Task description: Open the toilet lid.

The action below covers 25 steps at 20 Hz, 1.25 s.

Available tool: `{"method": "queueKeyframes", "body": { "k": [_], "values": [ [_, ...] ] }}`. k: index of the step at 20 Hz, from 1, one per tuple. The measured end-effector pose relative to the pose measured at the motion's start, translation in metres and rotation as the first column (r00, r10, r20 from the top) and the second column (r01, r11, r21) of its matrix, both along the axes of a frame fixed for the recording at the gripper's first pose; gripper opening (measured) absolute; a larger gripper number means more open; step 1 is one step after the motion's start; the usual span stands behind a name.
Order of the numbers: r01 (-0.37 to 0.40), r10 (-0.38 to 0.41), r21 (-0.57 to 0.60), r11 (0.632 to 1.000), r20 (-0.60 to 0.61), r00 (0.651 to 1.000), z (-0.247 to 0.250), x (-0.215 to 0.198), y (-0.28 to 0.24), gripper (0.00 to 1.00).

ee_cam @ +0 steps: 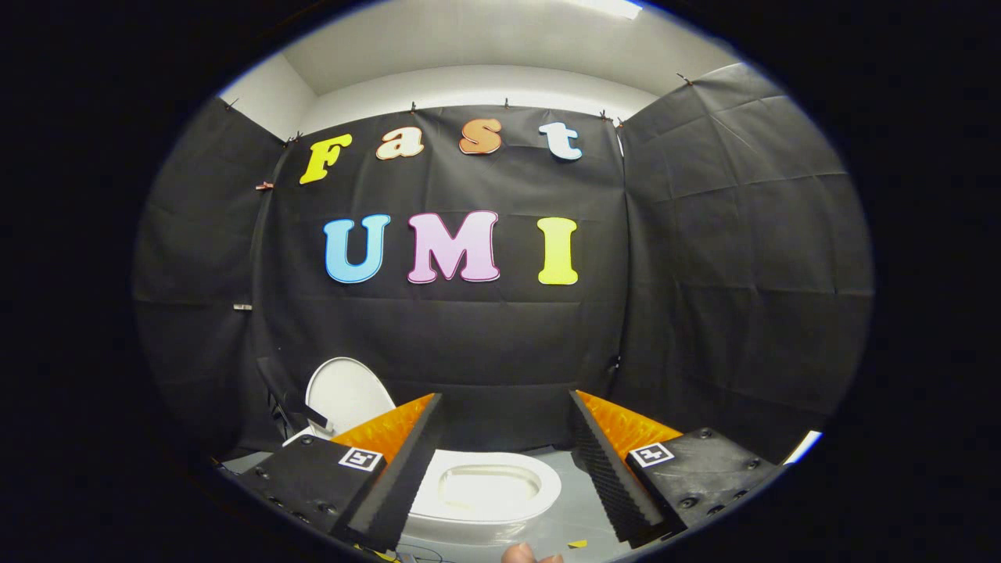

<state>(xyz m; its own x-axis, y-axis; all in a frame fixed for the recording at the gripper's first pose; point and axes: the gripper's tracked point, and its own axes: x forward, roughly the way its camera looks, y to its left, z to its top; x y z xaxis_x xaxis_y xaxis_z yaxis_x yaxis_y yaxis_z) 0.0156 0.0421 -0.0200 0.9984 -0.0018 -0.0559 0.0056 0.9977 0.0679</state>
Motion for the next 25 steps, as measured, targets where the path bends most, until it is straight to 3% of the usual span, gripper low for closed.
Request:
{"method": "queueKeyframes", "body": {
  "k": [25],
  "values": [
    [-0.002,0.003,-0.026,1.000,0.042,0.999,0.029,-0.030,0.005,0.99]
  ]
}}
